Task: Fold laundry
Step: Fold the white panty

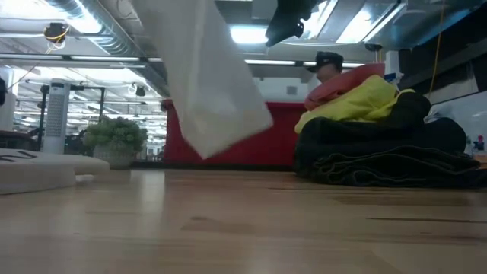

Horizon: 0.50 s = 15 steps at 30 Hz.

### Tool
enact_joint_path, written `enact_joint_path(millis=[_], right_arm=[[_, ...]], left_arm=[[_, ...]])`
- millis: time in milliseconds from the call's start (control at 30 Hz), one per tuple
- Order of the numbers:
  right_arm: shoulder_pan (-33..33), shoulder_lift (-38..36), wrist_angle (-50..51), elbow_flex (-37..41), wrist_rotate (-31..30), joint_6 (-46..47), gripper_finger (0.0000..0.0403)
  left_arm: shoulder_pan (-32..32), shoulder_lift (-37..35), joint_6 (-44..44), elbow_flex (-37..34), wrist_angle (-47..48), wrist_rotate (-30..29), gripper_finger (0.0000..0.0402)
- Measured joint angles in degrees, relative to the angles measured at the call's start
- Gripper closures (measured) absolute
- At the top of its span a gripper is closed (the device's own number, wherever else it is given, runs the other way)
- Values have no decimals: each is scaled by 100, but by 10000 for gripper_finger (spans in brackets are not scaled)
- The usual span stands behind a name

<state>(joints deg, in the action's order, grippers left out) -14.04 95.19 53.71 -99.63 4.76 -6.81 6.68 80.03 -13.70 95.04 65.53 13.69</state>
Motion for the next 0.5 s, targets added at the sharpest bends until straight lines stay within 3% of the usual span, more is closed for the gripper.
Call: enact_joint_path(millis=[233, 367, 500], right_arm=[[2, 5, 46, 0, 246, -121, 222], [6, 5, 58, 0, 282, -161, 222], [6, 7, 48, 0, 282, -159, 222]], left_arm=[[-1001, -94, -1439, 143, -401, 8, 401], [-1023, 22, -1036, -20, -323, -230, 401], [-517, 249, -225, -541, -152, -482, 401]])
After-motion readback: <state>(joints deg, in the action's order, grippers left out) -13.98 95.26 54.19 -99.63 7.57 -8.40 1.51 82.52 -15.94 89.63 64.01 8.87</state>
